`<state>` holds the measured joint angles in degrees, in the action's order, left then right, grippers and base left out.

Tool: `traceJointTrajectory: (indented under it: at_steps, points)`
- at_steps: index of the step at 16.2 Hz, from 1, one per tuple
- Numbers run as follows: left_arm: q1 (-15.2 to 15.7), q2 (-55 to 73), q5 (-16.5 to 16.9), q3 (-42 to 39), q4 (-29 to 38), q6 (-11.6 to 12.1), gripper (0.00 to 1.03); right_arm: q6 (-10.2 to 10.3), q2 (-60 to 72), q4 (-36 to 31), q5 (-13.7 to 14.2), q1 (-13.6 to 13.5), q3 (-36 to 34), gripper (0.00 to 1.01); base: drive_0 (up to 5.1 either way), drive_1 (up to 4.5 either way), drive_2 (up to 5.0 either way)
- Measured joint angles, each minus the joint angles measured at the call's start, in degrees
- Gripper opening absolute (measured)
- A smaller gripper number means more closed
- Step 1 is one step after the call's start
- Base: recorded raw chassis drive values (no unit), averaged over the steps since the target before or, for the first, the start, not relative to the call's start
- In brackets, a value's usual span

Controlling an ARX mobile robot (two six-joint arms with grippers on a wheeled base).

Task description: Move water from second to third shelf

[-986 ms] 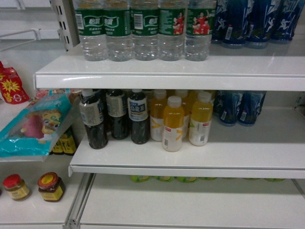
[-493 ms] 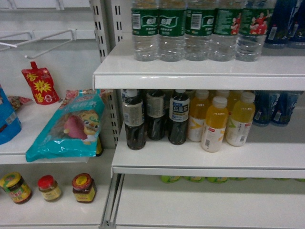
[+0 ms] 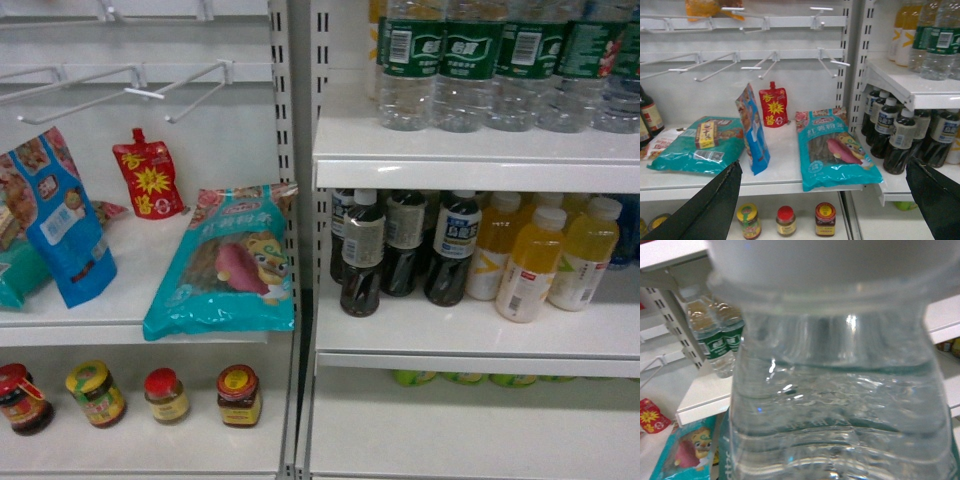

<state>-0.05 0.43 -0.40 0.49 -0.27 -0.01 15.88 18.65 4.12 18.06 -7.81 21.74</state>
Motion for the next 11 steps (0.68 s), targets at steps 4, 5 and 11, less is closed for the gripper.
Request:
traceJointTrajectory:
  at_steps: [4, 5, 11]
  points:
    - [0.00, 0.00, 0.35, 0.00, 0.07, 0.00, 0.98, 0.20, -0.13, 0.15, 0.33, -0.04, 0.02, 0.43, 0.0, 0.00, 0.0]
    - [0.00, 0.00, 0.35, 0.00, 0.07, 0.00, 0.98, 0.20, -0.13, 0.11, 0.33, -0.04, 0.02, 0.43, 0.0, 0.00, 0.0]
    - [0.00, 0.00, 0.33, 0.00, 0.07, 0.00, 0.98, -6.54, 4.31, 13.49, -23.17, 10.12, 5.57, 0.43, 0.0, 0.00, 0.0]
